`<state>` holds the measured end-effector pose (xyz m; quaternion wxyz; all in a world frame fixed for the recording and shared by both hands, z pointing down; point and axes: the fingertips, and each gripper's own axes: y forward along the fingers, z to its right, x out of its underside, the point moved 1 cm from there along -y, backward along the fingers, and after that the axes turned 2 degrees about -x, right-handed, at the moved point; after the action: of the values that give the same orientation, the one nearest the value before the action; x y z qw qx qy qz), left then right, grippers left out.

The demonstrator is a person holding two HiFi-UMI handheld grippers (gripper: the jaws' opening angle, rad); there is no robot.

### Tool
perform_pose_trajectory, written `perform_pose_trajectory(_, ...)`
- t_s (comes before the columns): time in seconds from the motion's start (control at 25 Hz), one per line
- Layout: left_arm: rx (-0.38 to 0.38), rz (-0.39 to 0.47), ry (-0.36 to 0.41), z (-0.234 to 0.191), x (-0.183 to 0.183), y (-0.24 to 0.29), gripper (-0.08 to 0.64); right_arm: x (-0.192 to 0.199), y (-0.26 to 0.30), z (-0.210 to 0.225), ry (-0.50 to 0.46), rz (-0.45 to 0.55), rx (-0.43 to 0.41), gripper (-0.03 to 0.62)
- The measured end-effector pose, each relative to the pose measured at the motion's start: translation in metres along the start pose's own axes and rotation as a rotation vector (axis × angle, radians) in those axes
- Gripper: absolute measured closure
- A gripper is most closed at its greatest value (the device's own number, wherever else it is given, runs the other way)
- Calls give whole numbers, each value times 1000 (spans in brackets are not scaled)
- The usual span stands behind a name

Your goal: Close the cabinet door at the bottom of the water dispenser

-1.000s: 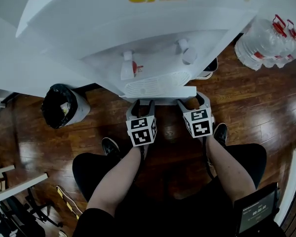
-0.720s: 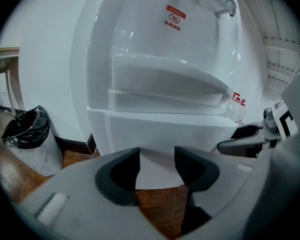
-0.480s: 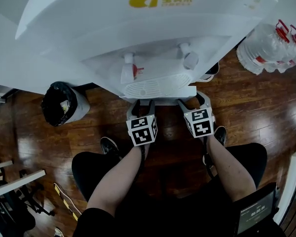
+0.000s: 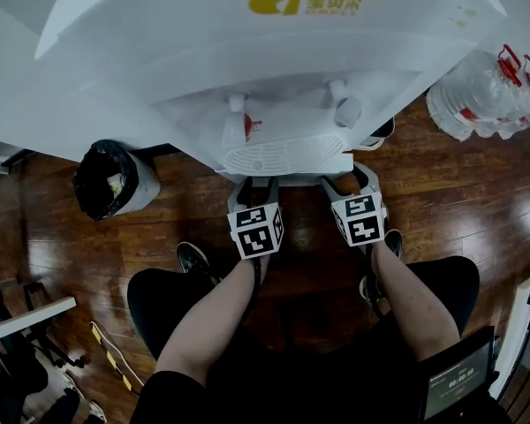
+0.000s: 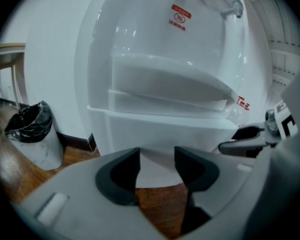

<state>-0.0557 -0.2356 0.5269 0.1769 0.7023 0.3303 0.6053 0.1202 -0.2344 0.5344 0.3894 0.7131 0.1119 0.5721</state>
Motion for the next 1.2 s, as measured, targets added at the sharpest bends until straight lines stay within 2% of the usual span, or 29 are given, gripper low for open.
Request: perform_pose_trajectory(1.2, -54, 19, 7, 0, -3, 6, 333, -11, 15, 10, -25, 12, -53, 293)
